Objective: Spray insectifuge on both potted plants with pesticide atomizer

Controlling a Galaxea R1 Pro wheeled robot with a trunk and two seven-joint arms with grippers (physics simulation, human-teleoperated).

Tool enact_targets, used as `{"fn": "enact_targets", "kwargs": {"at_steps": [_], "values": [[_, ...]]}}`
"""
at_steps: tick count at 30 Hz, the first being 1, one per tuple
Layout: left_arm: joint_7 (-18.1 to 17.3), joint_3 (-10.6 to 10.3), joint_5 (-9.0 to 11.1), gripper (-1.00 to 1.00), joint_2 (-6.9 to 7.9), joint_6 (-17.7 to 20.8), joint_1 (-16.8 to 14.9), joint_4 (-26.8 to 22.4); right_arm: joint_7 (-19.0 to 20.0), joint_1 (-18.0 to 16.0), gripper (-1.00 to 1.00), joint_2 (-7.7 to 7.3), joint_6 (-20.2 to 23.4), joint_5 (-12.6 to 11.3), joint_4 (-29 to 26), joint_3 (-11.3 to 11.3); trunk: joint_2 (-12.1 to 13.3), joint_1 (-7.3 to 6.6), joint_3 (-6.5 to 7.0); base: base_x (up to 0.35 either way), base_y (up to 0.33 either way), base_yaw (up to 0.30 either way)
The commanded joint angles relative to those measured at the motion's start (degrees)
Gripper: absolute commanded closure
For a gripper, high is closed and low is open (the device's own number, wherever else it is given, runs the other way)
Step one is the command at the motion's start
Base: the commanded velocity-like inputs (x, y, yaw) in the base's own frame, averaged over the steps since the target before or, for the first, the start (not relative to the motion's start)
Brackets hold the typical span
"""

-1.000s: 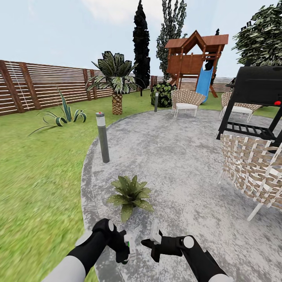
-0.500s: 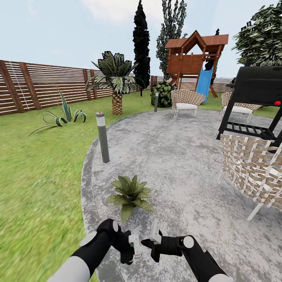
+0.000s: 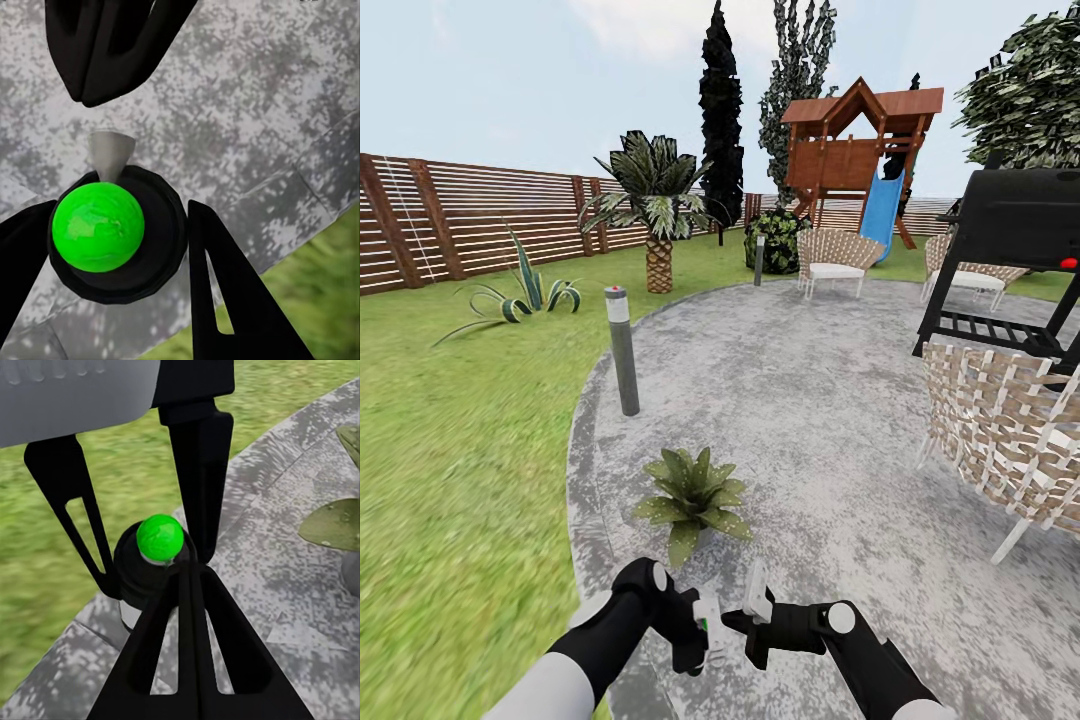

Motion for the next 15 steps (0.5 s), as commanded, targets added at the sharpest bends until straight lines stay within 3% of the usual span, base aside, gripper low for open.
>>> {"fn": "enact_targets", "kwargs": {"at_steps": [1, 15], "values": [[-0.3, -0.1, -0.1, 1.0, -0.07, 0.6, 0.0, -0.1, 0.0, 0.0, 1.0, 0.0, -0.3, 0.5, -0.1, -0.1, 0.0, -0.01, -0.06, 0.0, 0.0, 0.0], [-0.3, -0.1, 0.4, 1.0, -0.31, 0.5, 0.0, -0.2, 0.0, 0.0, 1.0, -0.03, -0.3, 0.5, -0.1, -0.1, 0.0, -0.01, -0.06, 0.0, 0.0, 0.0]]}}
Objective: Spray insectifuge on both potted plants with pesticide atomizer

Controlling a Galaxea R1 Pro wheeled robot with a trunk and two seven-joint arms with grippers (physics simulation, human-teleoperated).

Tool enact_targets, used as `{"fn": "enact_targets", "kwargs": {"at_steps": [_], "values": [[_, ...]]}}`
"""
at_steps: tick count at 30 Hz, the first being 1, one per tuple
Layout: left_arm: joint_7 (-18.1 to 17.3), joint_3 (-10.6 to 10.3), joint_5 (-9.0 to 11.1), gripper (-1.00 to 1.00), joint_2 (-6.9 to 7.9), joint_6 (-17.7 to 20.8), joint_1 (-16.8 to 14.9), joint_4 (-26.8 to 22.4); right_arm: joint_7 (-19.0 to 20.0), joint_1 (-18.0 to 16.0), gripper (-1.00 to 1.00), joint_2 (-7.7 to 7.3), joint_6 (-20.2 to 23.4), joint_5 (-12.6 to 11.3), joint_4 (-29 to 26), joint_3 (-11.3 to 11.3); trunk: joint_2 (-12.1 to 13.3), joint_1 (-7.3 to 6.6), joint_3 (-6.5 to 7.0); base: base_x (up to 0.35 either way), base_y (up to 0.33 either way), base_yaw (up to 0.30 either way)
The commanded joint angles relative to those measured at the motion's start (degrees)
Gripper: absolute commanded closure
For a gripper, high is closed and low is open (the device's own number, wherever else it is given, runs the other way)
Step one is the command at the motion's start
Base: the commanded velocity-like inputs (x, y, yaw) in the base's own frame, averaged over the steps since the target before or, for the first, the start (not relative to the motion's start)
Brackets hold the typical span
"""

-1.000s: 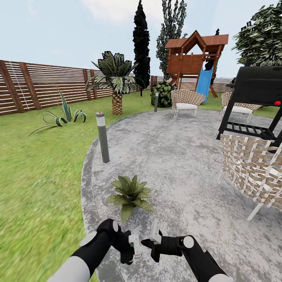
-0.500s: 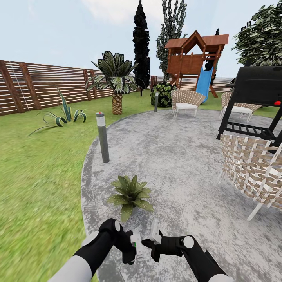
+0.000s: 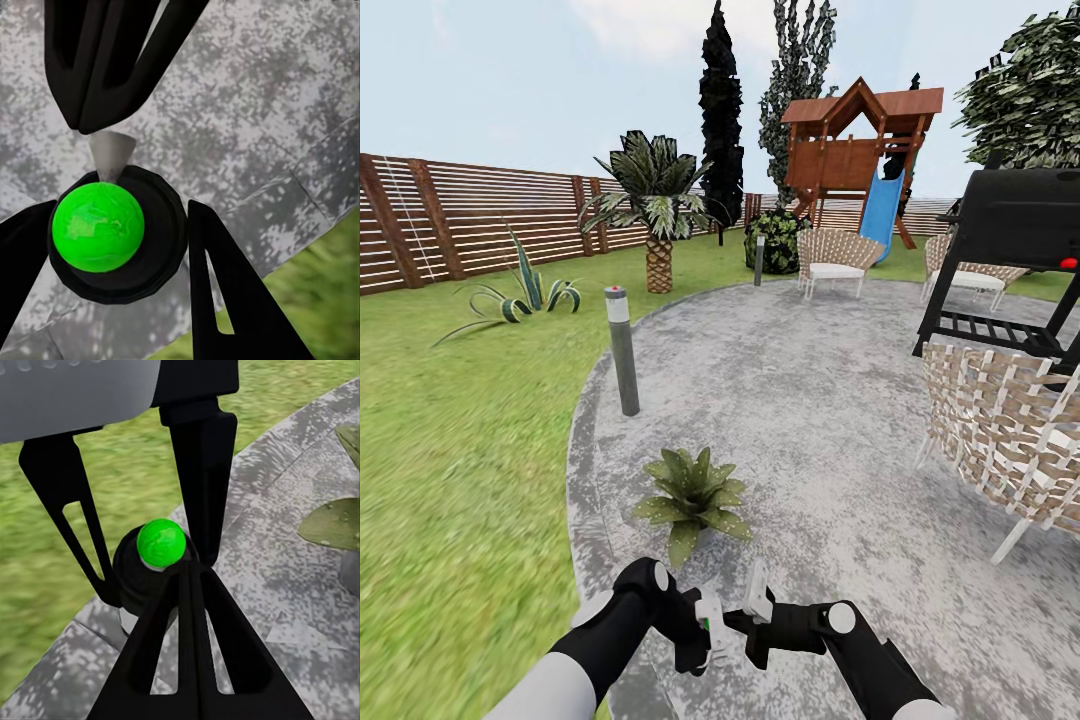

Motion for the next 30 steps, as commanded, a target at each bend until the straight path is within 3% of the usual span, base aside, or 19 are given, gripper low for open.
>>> {"fn": "enact_targets", "kwargs": {"at_steps": [1, 15, 23, 24, 30], "values": [[-0.3, -0.1, 0.0, 1.0, 0.0, 0.6, 0.0, -0.1, 0.0, 0.0, 1.0, 0.01, -0.3, 0.5, -0.1, -0.1, 0.0, -0.01, -0.06, 0.0, 0.0, 0.0], [-0.1, -0.1, 0.2, 1.0, -0.7, 0.6, -0.1, -0.1, 0.0, 0.0, 1.0, 0.03, -0.3, 0.5, 0.0, -0.1, 0.0, -0.01, -0.06, 0.0, 0.0, 0.0], [-0.2, 0.4, -0.1, 1.0, 0.15, 0.6, -0.1, 0.2, 0.0, 0.0, 1.0, 0.01, -0.3, 0.5, 0.0, -0.1, 0.0, -0.01, -0.06, 0.0, 0.0, 0.0], [-0.2, 0.5, -0.3, 1.0, 0.51, 0.6, 0.0, 0.2, 0.0, 0.0, 1.0, 0.01, -0.3, 0.6, 0.0, -0.1, 0.0, -0.01, -0.06, 0.0, 0.0, 0.0], [-0.2, 0.6, -0.1, 1.0, 6.68, 0.6, 0.5, 0.8, 0.0, 0.0, 1.0, 0.01, -0.3, 0.6, 0.1, -0.1, 0.0, -0.01, -0.06, 0.0, 0.0, 0.0]]}}
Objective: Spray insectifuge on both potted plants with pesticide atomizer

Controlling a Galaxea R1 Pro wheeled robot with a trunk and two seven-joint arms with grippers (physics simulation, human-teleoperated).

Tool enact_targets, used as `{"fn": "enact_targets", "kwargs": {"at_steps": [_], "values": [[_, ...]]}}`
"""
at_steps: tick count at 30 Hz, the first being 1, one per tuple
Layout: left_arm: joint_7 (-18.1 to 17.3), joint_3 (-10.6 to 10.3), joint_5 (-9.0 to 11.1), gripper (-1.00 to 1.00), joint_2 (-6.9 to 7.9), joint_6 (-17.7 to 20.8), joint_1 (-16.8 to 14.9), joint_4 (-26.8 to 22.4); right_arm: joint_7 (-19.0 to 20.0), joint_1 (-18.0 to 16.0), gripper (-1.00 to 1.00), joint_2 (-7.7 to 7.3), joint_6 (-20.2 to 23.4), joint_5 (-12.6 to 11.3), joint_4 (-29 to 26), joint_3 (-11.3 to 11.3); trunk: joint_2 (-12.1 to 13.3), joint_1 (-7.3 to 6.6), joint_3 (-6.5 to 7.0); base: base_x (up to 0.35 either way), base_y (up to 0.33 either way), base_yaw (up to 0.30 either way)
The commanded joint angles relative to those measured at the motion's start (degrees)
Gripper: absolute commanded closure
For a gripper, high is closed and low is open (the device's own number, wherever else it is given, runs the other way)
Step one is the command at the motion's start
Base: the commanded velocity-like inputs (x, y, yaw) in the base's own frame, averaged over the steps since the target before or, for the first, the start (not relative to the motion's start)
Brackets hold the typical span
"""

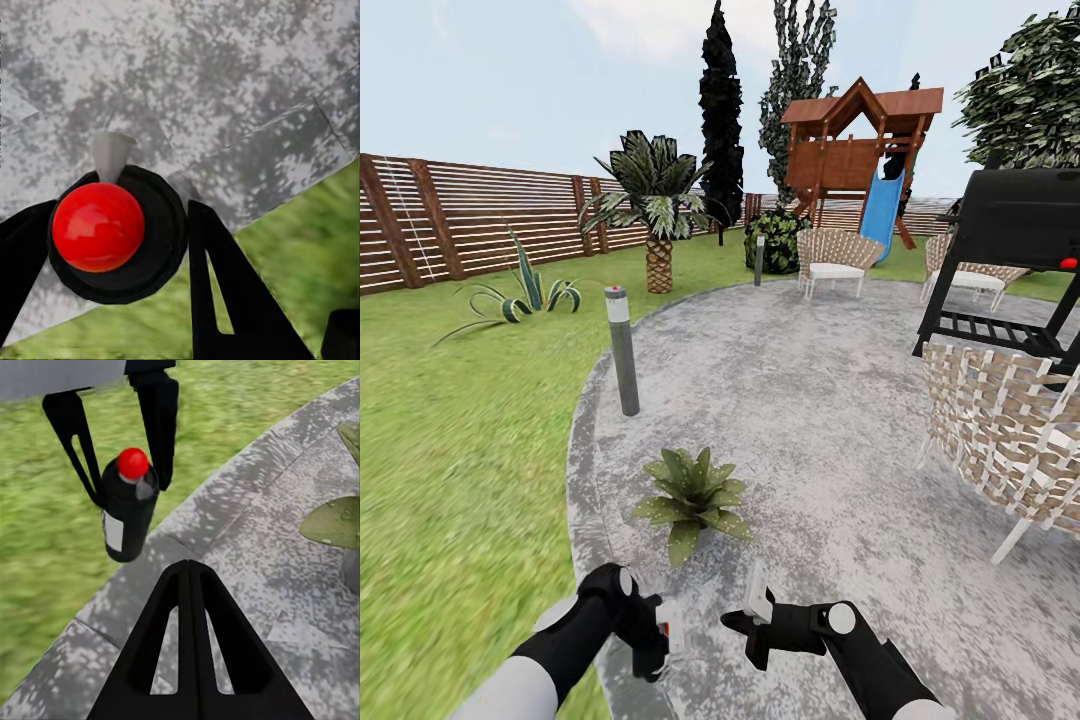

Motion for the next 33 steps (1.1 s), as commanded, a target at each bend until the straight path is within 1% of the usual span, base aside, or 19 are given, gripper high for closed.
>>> {"fn": "enact_targets", "kwargs": {"at_steps": [1, 6, 9, 12, 13, 16, 18, 19, 20, 21, 22, 24, 25, 26, 27, 28, 29, 31, 33], "values": [[-0.3, 0.0, 0.2, 1.0, 1.11, 0.6, 0.0, -0.1, 0.0, 0.0, 1.0, 0.0, -0.3, 0.5, -0.1, -0.1, 0.0, -0.01, -0.05, 0.0, 0.0, 0.0], [-0.2, 0.2, 0.6, 1.0, 7.52, 0.5, 0.2, 0.8, 0.0, 0.0, 1.0, -0.46, -0.3, 0.6, 0.2, -0.1, 0.0, -0.01, -0.05, 0.0, 0.0, 0.0], [-0.2, 2.4, 0.6, 1.0, 9.69, 0.0, 0.2, 2.5, 0.0, 0.0, 1.0, -0.77, -0.4, 0.6, 0.3, -0.2, 0.0, -0.01, -0.05, 0.0, 0.0, 0.0], [-0.3, 3.4, 0.1, 1.0, 11.14, -0.2, 0.3, 3.9, -0.1, 0.0, 1.0, -2.02, -0.4, 0.6, 0.3, -0.2, 0.0, -0.01, -0.05, 0.0, 0.0, 0.0], [-0.3, 3.5, 0.0, 1.0, 11.52, -0.1, 0.3, 4.4, -0.1, 0.0, -1.0, -2.61, -0.4, 0.6, 0.3, -0.2, 0.0, -0.01, -0.05, 0.0, 0.0, 0.0], [-0.2, 3.6, -0.1, 1.0, 12.71, 0.0, 0.3, 4.7, -0.4, 0.0, -1.0, -3.53, -0.4, 0.5, 0.4, -0.5, 0.0, -0.01, -0.05, 0.0, 0.0, 0.0], [0.3, 4.2, 0.4, 1.0, 12.85, 0.2, 0.3, 4.7, -3.0, 0.0, -1.0, -3.8, -0.4, 0.5, 0.5, -0.6, 0.0, -0.01, -0.05, 0.0, 0.0, 0.0], [1.8, 6.3, 0.8, 1.0, 12.59, 0.1, 0.3, 4.7, -5.9, 0.0, -1.0, -3.88, -0.4, 0.4, 1.3, -0.7, 0.0, -0.01, -0.05, 0.0, 0.0, 0.0], [4.9, 9.9, 1.9, 1.0, 12.09, 0.0, 0.3, 5.1, -10.2, 0.1, -1.0, -4.39, -0.4, 0.3, 4.6, -0.7, 0.0, -0.01, -0.05, 0.0, 0.0, 0.0], [7.5, 12.4, 3.9, 1.0, 11.77, -0.2, 0.3, 6.3, -14.7, 0.1, -1.0, -5.12, -0.4, 0.1, 9.3, -0.9, 0.0, -0.01, -0.05, 0.0, 0.0, 0.0], [9.8, 14.2, 8.4, 1.0, 11.64, -0.8, 0.3, 8.3, -20.2, 0.1, -1.0, -5.62, -0.5, 0.1, 14.0, -2.8, 0.0, -0.01, -0.05, 0.0, 0.0, 0.0], [15.1, 15.5, 19.0, 1.0, 11.59, -5.2, 0.3, 12.5, -27.8, 0.1, -1.0, -6.4, -0.8, 0.1, 20.0, -10.1, 0.0, -0.01, -0.05, 0.0, 0.0, 0.0], [17.2, 15.7, 22.7, 1.0, 11.61, -7.6, 0.3, 14.3, -29.3, 0.2, -1.0, -6.85, -1.0, 0.1, 21.2, -12.8, 0.0, -0.01, -0.05, 0.0, 0.0, 0.0], [20.8, 15.8, 27.8, 1.0, 11.66, -11.6, 0.3, 17.5, -30.7, 0.2, -1.0, -7.79, -1.5, 0.1, 22.3, -16.8, 0.0, -0.01, -0.05, 0.0, 0.0, 0.0], [24.5, 15.9, 31.8, 1.0, 11.65, -15.4, 0.3, 21.1, -31.6, 0.3, -1.0, -8.76, -2.2, 0.1, 22.9, -20.2, 0.0, -0.01, -0.05, 0.0, 0.0, 0.0], [28.4, 15.9, 34.8, 1.0, 11.64, -19.1, 0.3, 24.7, -32.5, 0.4, -1.0, -9.78, -2.9, 0.1, 23.2, -23.4, 0.0, -0.01, -0.05, 0.0, 0.0, 0.0], [31.1, 16.0, 36.4, 1.0, 11.64, -21.5, 0.3, 26.9, -33.6, 0.5, -1.0, -10.29, -3.4, 0.1, 23.3, -25.3, 0.0, -0.01, -0.05, 0.0, 0.0, 0.0], [39.5, 16.0, 41.6, 1.0, 11.64, -29.5, 0.9, 32.0, -40.8, 0.7, -1.0, -11.03, -6.7, 0.1, 23.5, -30.7, 0.0, -0.01, -0.05, 0.0, 0.0, 0.0], [43.8, 16.0, 46.3, 1.0, 11.66, -34.3, 3.2, 32.9, -48.1, 2.1, -1.0, -11.11, -11.0, 0.1, 23.7, -32.1, 0.0, -0.01, -0.05, 0.0, 0.0, 0.0]]}}
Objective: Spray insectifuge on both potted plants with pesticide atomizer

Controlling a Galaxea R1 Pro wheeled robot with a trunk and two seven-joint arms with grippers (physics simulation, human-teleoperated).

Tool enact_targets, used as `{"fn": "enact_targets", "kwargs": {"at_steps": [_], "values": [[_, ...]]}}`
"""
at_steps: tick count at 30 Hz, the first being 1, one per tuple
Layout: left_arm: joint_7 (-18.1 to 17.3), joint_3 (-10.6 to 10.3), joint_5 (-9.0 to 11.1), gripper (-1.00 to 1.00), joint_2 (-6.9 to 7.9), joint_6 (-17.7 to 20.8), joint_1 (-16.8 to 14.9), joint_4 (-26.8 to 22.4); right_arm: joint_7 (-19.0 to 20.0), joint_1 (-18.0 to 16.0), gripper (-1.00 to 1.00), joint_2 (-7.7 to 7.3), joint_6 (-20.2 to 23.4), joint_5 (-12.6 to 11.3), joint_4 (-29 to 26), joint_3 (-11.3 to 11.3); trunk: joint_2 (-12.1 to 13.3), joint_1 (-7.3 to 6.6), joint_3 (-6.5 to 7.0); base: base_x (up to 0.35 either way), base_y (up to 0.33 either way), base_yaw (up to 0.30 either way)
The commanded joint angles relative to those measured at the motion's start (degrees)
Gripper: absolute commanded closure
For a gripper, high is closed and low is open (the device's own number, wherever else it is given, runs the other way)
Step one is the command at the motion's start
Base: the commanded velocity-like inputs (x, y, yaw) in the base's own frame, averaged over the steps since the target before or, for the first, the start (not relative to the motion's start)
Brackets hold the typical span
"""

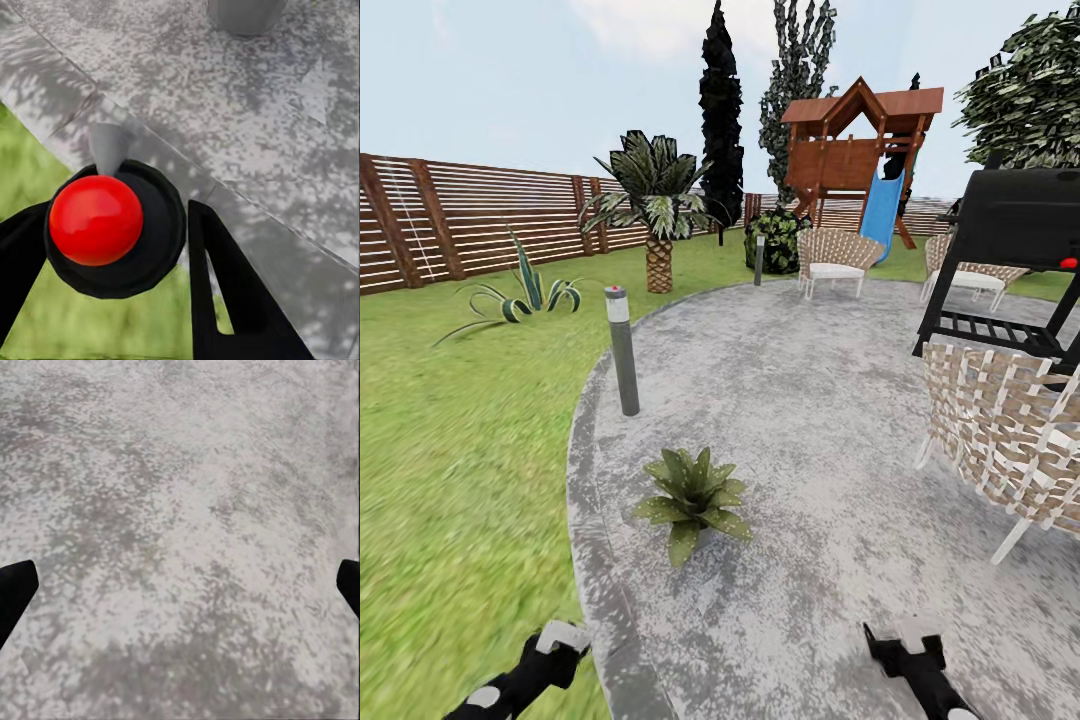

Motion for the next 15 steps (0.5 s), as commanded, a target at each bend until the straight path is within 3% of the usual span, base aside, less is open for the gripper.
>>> {"fn": "enact_targets", "kwargs": {"at_steps": [1, 3, 5, 8, 15], "values": [[2.2, -0.1, 1.7, 1.0, 0.16, -2.0, 1.0, 0.1, -3.1, 1.1, -1.0, 0.09, -2.6, 0.1, 0.4, -0.7, 0.0, -0.01, -0.04, 0.0, 0.0, 0.0], [6.6, -0.1, 5.7, 1.0, 0.59, -4.5, 3.4, 0.2, -8.6, 2.7, -1.0, 0.27, -6.4, 0.1, 3.0, -0.9, 0.0, -0.01, -0.04, 0.0, 0.0, 0.0], [9.4, -0.1, 7.0, 1.0, 0.67, -5.5, 4.4, 0.3, -10.1, 3.0, -1.0, 0.49, -7.4, 0.2, 5.3, -0.9, 0.0, -0.01, -0.04, 0.0, 0.0, 0.0], [11.2, -0.2, 7.4, 1.0, 0.43, -5.7, 4.8, 0.7, -10.5, 3.2, -1.0, 0.67, -7.6, 0.3, 6.8, -0.9, 0.0, -0.01, -0.04, 0.0, 0.0, 0.0], [11.4, -0.2, 7.5, 1.0, 0.1, -5.7, 4.9, 1.0, -10.5, 3.2, -1.0, 1.03, -7.6, 0.2, 11.3, -0.9, 0.0, -0.01, -0.04, 0.0, 0.0, 0.0]]}}
